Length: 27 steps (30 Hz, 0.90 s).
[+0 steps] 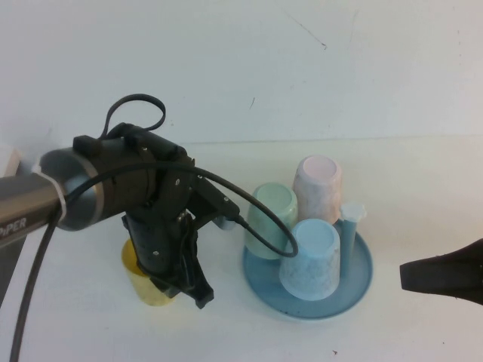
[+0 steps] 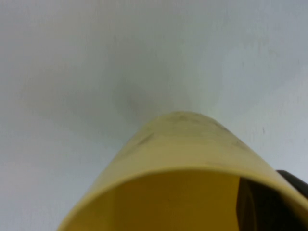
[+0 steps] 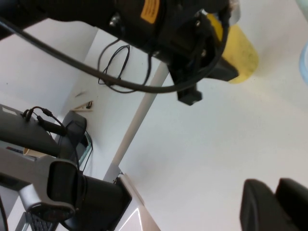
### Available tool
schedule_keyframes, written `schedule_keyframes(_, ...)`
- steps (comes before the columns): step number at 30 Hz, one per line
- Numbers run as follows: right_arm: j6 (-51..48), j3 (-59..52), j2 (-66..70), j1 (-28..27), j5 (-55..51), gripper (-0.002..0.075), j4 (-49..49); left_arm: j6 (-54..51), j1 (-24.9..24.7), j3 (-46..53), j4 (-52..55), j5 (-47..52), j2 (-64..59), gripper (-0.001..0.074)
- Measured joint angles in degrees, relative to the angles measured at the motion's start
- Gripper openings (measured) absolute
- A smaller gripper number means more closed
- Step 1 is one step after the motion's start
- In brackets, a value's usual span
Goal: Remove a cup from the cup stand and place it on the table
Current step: Place the cup on the table
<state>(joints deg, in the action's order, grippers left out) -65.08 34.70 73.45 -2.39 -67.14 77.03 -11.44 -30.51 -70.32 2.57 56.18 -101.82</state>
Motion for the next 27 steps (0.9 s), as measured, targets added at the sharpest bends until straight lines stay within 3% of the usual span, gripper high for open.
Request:
schedule_keyframes(7, -0.09, 0.0, 0.0, 0.0, 0.0, 0.006, 0.0, 0.21, 0.0, 0.0, -1.07, -5.93, -1.18, 0.0018)
schedule_keyframes(21, -0.09, 0.0, 0.0, 0.0, 0.0, 0.0058, 0.0, -1.97, 0.0, 0.0, -3.69, -7.3, -4.0, 0.0019)
schedule_keyframes(25, -0.09, 0.0, 0.0, 0.0, 0.0, 0.0058, 0.0, -2.31, 0.0, -0.04, -4.47, -7.29, -4.82, 0.008)
schedule_keyframes(27, -0.09, 0.0, 0.0, 0.0, 0.0, 0.0058, 0.0, -2.31, 0.0, -0.04, -4.47, -7.38, -4.94, 0.016)
